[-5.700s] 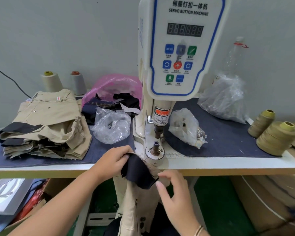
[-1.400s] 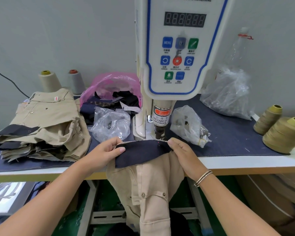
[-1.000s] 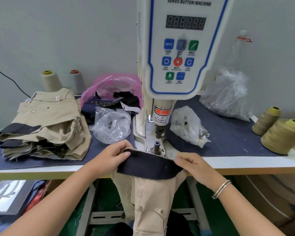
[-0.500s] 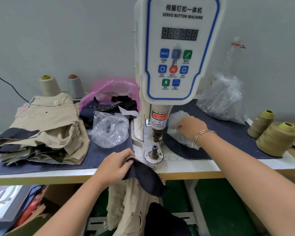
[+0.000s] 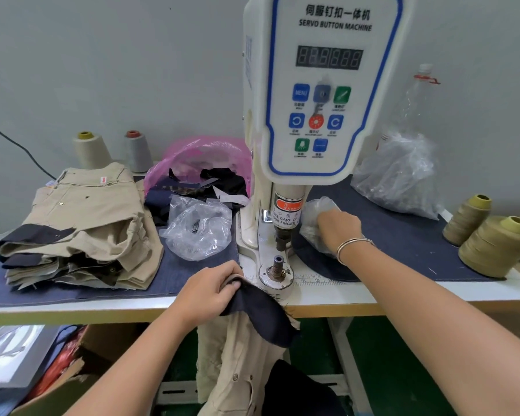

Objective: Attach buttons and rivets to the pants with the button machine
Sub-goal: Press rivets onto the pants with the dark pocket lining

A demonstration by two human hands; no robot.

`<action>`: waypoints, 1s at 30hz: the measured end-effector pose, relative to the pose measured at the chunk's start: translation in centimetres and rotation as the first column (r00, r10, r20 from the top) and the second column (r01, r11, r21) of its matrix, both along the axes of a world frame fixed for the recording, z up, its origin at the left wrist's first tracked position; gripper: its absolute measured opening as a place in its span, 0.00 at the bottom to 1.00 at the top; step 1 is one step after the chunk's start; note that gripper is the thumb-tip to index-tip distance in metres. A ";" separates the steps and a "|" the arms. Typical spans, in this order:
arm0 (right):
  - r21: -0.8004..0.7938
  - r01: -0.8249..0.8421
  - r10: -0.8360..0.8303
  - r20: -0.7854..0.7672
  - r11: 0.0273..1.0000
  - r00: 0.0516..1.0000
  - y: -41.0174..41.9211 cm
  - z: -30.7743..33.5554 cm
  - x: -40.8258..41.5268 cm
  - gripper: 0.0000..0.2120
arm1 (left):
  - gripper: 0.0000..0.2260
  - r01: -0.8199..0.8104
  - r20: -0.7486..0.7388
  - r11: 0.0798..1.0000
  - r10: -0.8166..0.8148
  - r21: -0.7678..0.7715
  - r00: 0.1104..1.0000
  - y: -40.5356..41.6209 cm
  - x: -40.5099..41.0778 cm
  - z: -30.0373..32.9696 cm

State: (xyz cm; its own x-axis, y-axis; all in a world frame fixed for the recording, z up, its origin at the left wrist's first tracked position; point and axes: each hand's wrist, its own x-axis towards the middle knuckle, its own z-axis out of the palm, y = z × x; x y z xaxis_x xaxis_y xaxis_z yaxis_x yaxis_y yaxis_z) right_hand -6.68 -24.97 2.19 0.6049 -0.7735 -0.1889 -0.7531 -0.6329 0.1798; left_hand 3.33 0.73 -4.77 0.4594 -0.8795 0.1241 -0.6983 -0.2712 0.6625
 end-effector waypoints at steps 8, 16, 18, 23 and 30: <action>0.036 -0.018 0.017 0.031 0.999 0.999 0.3 0.5 -0.6 0.14 | 0.05 0.000 -0.061 1.000 -0.001 -0.010 0.998 0.0 -0.1 0.3; 0.038 -0.054 0.018 0.627 0.998 0.779 -0.2 -1.9 -3.1 0.16 | 0.07 -0.009 -0.044 1.000 0.009 0.003 0.999 0.0 0.1 0.0; 0.077 -0.056 -0.009 0.660 0.995 0.751 -0.5 -2.1 -3.4 0.16 | 0.07 -0.014 -0.041 1.000 0.014 0.001 0.999 0.0 0.1 0.0; 0.099 -0.068 -0.012 0.643 0.993 0.766 -0.8 -2.2 -3.5 0.15 | 0.07 -0.009 -0.053 1.000 0.008 -0.005 0.999 0.0 0.0 0.0; 0.091 -0.100 0.022 0.625 0.991 0.780 -1.3 -1.9 -3.5 0.09 | 0.10 -0.005 -0.040 1.000 0.004 -0.016 0.999 0.0 0.1 -0.1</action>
